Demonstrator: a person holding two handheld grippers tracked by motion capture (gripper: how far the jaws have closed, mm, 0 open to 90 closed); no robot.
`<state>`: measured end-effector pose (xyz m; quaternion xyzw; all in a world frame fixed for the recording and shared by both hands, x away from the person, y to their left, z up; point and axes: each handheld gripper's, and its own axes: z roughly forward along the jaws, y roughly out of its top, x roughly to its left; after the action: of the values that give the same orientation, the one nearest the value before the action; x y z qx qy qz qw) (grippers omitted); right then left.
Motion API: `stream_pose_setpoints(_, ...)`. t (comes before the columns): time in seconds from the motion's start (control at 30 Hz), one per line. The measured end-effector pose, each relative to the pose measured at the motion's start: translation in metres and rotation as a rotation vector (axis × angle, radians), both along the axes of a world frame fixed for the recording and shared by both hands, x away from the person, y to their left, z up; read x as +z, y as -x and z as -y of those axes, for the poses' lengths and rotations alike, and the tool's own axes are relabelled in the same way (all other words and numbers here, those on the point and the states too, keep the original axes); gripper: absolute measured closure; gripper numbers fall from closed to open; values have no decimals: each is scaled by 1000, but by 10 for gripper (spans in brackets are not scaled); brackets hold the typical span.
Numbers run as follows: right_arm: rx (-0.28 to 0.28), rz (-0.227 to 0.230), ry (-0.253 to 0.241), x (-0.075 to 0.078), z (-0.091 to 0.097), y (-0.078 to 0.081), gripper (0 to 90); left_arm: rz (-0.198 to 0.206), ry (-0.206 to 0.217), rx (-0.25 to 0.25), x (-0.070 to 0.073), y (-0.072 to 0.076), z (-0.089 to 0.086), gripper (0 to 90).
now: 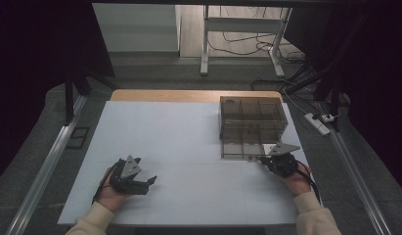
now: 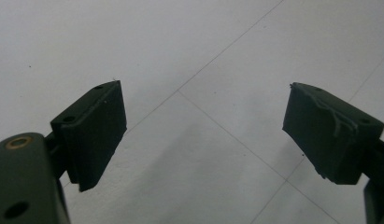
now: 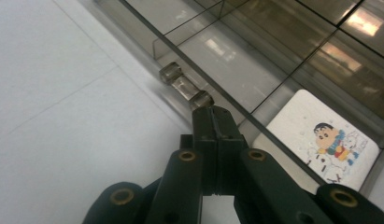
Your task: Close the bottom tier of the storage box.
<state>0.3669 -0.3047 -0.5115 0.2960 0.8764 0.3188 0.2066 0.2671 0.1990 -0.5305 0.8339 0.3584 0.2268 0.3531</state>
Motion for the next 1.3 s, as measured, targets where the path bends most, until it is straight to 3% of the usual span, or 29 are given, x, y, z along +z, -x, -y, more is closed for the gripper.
stream_pose_setpoints(0.87,-47,57,-1,-3,-8,-19,893,1,7,-9,0,-2,1,133)
stream_pose_setpoints(1.3,-104,70,-22,-5,-4,-37,891,7,-3,-9,1,0,1,133)
